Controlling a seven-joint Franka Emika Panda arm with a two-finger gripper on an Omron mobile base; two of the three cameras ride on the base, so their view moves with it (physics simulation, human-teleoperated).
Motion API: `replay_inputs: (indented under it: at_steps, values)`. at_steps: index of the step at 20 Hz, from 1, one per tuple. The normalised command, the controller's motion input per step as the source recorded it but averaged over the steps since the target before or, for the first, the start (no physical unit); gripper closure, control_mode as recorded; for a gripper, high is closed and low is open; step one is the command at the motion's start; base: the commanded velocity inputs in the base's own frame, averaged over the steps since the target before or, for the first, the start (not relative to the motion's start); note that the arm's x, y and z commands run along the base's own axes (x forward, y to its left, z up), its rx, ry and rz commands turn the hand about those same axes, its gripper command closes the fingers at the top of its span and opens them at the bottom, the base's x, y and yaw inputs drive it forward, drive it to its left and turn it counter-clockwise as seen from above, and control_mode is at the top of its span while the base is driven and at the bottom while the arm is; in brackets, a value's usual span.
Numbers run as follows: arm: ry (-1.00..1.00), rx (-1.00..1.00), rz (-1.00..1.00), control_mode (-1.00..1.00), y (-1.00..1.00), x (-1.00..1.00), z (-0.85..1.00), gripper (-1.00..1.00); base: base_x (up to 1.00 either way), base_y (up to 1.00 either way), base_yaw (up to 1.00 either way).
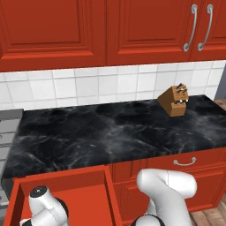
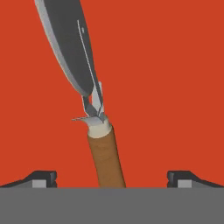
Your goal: Take the pizza cutter from the drawer on the left and place it on the dining counter for cutting.
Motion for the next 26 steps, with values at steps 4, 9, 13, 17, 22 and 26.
replay_inputs:
  at_steps: [4, 9, 13, 17, 22, 26]
  values:
    - [0.0, 0.0, 0.0, -1.0, 0.04, 0.0, -0.2, -1.0, 0.0, 0.0, 0.0]
    - [-0.01, 0.0, 0.0, -1.0, 0.04, 0.0, -0.2, -1.0, 0.0, 0.0, 0.0]
    - [-0.01, 0.0, 0.0, -1.0, 0.01, 0.0, -0.2, -1.0, 0.0, 0.0, 0.0]
    - [0.0, 0.0, 0.0, -1.0, 0.0, 0.0, -0.14, -1.0, 0.0, 0.0, 0.0]
    - [0.0, 0.0, 0.0, -1.0, 0.0, 0.0, -0.11, -1.0, 0.0, 0.0, 0.0]
    - [0.0, 0.0, 0.0, -1.0, 0.0, 0.0, -0.08, -1.0, 0.0, 0.0, 0.0]
